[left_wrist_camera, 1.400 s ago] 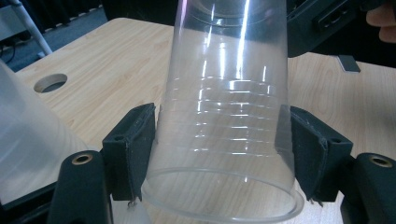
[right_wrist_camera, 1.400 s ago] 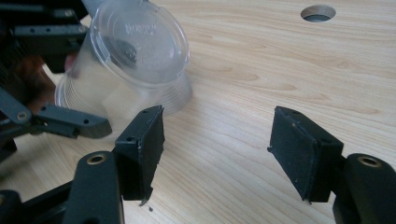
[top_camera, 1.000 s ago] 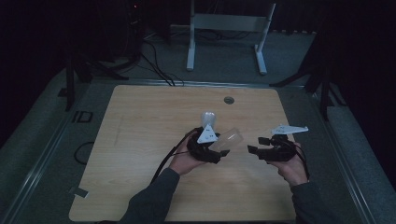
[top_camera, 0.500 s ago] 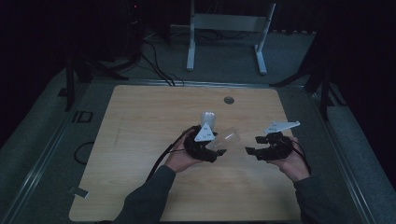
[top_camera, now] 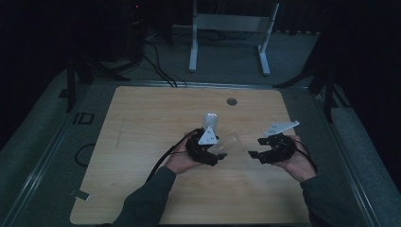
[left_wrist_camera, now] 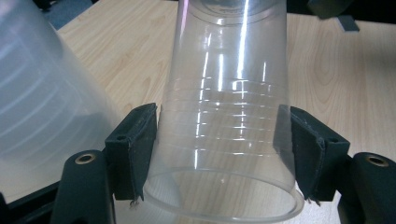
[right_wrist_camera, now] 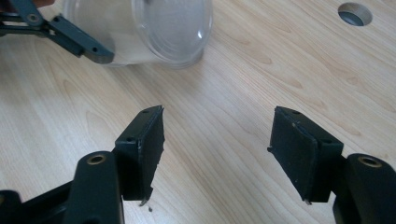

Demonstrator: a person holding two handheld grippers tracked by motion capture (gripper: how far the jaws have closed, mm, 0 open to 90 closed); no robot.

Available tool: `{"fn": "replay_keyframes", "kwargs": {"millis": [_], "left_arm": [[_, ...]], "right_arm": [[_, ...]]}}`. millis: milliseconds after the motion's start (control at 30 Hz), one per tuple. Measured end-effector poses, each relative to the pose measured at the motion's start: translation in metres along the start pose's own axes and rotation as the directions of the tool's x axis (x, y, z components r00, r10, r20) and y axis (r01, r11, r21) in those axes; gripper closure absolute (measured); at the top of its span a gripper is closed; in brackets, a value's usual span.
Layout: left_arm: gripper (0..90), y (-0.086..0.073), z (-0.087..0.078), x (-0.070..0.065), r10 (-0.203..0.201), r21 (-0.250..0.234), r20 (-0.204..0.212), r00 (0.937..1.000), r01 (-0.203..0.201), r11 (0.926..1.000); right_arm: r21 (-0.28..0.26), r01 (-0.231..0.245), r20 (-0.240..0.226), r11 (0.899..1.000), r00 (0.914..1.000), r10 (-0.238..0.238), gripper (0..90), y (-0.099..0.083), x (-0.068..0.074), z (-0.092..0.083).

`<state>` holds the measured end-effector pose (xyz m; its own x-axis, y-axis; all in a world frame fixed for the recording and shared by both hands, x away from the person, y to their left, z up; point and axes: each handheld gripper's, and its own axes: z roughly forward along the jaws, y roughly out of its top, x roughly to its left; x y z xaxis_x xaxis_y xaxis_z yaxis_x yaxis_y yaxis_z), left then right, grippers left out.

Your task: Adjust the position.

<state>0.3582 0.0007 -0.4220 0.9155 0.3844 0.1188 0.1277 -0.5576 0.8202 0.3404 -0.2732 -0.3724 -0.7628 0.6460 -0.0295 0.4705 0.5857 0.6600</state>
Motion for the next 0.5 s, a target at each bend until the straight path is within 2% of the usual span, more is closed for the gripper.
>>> {"fn": "replay_keyframes", "kwargs": {"millis": [267, 500], "left_arm": [[31.3, 0.0001, 0.0019, 0.0003, 0.02, 0.034, 0.013, 0.9997, -0.021, 0.9992], [31.3, 0.0014, 0.005, -0.0023, 0.046, 0.065, 0.022, 0.9987, -0.048, 0.9968]], "right_arm": [[0.028, 0.064, -0.008, 0.998, 0.9979, -0.064, 34.7, 0.0032, 0.0036, -0.0007], [0.046, 0.099, -0.028, 0.994, 0.9948, -0.098, 34.7, 0.0052, 0.0063, 0.0009]]}}
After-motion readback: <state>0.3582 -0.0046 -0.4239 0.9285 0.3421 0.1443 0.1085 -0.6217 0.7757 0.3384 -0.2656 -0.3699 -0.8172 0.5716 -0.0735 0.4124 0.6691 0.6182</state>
